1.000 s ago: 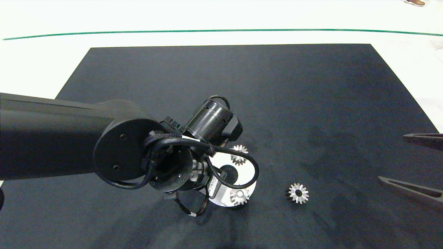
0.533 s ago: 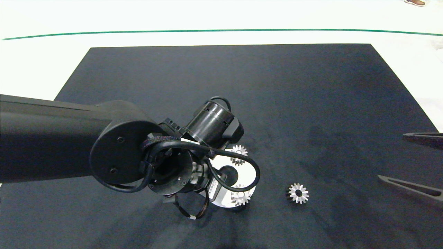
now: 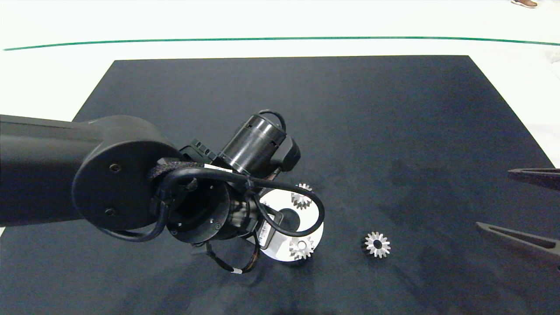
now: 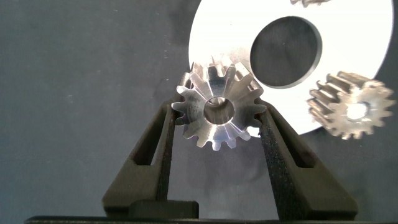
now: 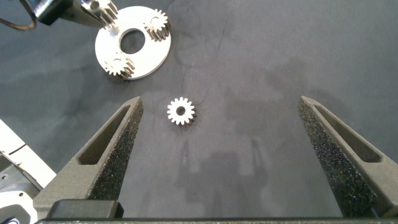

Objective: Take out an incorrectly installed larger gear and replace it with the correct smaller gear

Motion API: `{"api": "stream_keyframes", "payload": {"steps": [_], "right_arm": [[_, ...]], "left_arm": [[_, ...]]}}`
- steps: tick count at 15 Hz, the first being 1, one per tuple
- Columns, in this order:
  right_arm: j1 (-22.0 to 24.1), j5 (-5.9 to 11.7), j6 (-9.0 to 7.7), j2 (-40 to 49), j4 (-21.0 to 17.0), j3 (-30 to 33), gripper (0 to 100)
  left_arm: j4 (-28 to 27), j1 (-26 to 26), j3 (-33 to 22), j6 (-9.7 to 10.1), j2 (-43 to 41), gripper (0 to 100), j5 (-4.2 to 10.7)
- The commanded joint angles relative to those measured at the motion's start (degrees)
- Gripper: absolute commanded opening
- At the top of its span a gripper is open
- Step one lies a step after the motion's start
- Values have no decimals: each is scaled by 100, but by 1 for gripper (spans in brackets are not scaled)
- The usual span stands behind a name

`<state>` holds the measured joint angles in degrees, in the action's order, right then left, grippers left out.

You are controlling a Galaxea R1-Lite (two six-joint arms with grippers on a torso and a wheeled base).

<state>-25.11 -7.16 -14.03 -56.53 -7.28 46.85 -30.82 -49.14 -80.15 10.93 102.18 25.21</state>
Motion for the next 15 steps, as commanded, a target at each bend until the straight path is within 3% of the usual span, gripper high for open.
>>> {"api": "stream_keyframes", "payload": {"steps": [1,7,10,11,13,15], "right_arm": [[-2,-5,-12,-7,-2,0,100],[-2,-5,-21,-25,-2,9,100],[-11,-5,-29,-60,-2,26,100],[-20,-5,-29,-78,-2,35,100],[-20,-5,-29,-95,86,26,100],[-11,-5,-29,-60,200,17,100]], "left_arm": [[-30,1,61,5,-330,28,19],[-38,98,536,32,-1183,28,19],[-38,300,879,40,-1754,28,45],[-38,581,1063,40,-2044,28,45],[-153,1003,1265,-109,-2299,28,45],[-495,1539,1257,-461,-2449,28,45]]}}
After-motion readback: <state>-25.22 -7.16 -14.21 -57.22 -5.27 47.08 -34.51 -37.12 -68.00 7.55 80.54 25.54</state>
